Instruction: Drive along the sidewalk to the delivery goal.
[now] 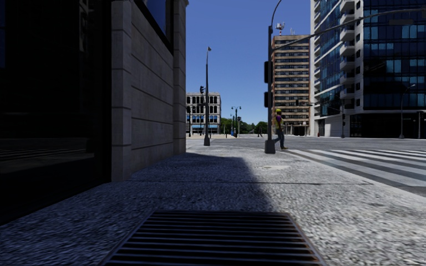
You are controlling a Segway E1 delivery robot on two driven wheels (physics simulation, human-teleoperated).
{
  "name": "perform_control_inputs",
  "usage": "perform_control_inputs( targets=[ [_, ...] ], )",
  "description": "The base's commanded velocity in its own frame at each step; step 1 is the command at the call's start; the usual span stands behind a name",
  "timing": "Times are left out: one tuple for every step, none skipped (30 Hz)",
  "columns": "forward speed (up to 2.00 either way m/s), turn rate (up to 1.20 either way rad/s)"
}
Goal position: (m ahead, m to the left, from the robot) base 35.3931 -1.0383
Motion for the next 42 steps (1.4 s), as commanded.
perform_control_inputs(
  targets=[
    [2.00,0.00],
    [2.00,0.00],
    [2.00,0.00],
    [2.00,0.00],
    [2.00,0.00],
    [2.00,0.00],
    [2.00,0.00],
    [2.00,0.00],
    [2.00,0.00],
    [2.00,0.00],
    [2.00,0.00],
    [2.00,0.00],
    [2.00,0.00],
    [2.00,0.00],
    [2.00,0.00],
    [2.00,0.00],
    [2.00,0.00],
    [2.00,0.00],
    [2.00,0.00],
    [2.00,0.00],
    [2.00,0.00],
    [2.00,0.00],
    [2.00,0.00],
    [2.00,0.00],
    [2.00,0.00],
    [2.00,0.00],
    [2.00,0.00],
    [2.00,0.00],
    [2.00,0.00],
    [2.00,0.00],
    [2.00,0.00],
    [2.00,0.00],
    [2.00,0.00],
    [2.00,0.00],
    [2.00,0.00],
    [2.00,0.00],
    [2.00,0.00],
    [2.00,0.00],
    [2.00,0.00],
    [2.00,0.00],
    [2.00,0.00],
    [2.00,0.00]
  ],
)
